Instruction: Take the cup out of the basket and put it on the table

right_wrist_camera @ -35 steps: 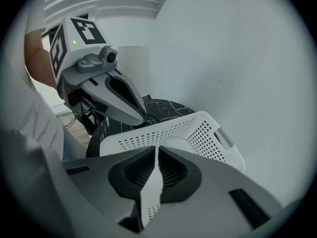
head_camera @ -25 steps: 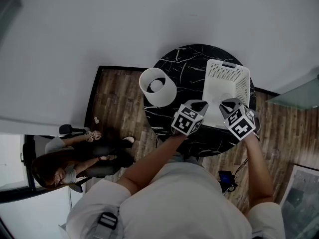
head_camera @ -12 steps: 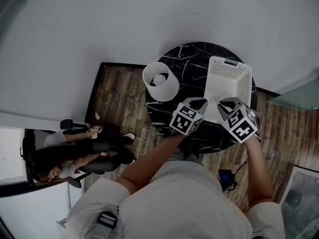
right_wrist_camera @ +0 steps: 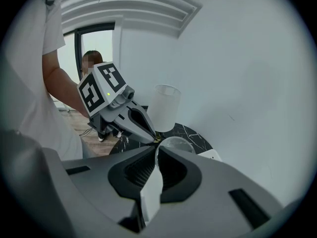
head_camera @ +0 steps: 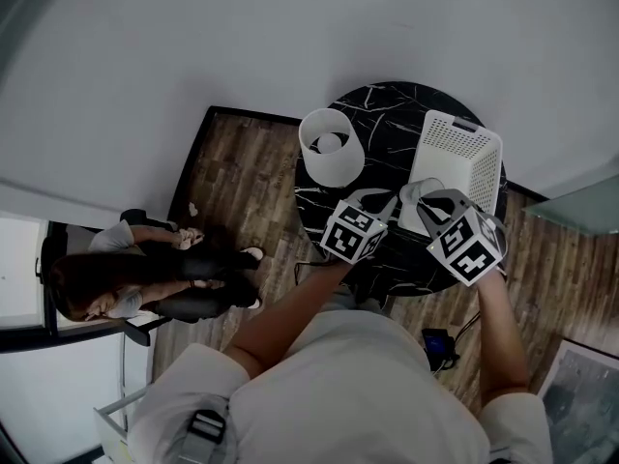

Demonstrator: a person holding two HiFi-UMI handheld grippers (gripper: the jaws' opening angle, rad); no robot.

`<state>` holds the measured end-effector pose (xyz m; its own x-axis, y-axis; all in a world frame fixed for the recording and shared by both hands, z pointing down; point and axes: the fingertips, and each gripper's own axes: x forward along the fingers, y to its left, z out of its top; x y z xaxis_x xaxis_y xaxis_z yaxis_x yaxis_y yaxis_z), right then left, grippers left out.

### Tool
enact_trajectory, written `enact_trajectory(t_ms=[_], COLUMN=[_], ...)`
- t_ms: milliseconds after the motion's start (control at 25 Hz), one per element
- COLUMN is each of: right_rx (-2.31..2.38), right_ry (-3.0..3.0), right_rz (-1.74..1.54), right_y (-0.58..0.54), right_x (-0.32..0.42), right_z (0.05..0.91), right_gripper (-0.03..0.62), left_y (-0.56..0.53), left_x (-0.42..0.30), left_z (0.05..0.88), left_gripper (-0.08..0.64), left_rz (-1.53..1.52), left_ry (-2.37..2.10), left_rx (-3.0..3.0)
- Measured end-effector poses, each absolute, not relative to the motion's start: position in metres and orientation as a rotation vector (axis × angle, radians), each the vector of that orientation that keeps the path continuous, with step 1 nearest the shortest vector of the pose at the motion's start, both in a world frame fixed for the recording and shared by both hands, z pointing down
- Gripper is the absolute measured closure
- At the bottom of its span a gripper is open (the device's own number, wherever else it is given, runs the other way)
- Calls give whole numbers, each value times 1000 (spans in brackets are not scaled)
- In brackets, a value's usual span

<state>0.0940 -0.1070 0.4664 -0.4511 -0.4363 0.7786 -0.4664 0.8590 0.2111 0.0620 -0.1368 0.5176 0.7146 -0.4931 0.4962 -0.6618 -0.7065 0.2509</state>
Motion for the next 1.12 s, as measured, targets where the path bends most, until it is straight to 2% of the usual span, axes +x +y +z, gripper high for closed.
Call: enact_trajectory(t_ms=[480,1120], right_rx=[478,342], right_ry=[-2150,-2107], right_rz=[-15,33], right_y=[-84,-61], right_x=[32,-6], right_z=[467,527], right_gripper=[569,569], left_y=[-122,-104], left_x=[3,-36], left_z=[522,574], left_gripper=[555,555], left_rz=[507,536], left_ry=[-1043,-1058], left_rx=[2420,2309])
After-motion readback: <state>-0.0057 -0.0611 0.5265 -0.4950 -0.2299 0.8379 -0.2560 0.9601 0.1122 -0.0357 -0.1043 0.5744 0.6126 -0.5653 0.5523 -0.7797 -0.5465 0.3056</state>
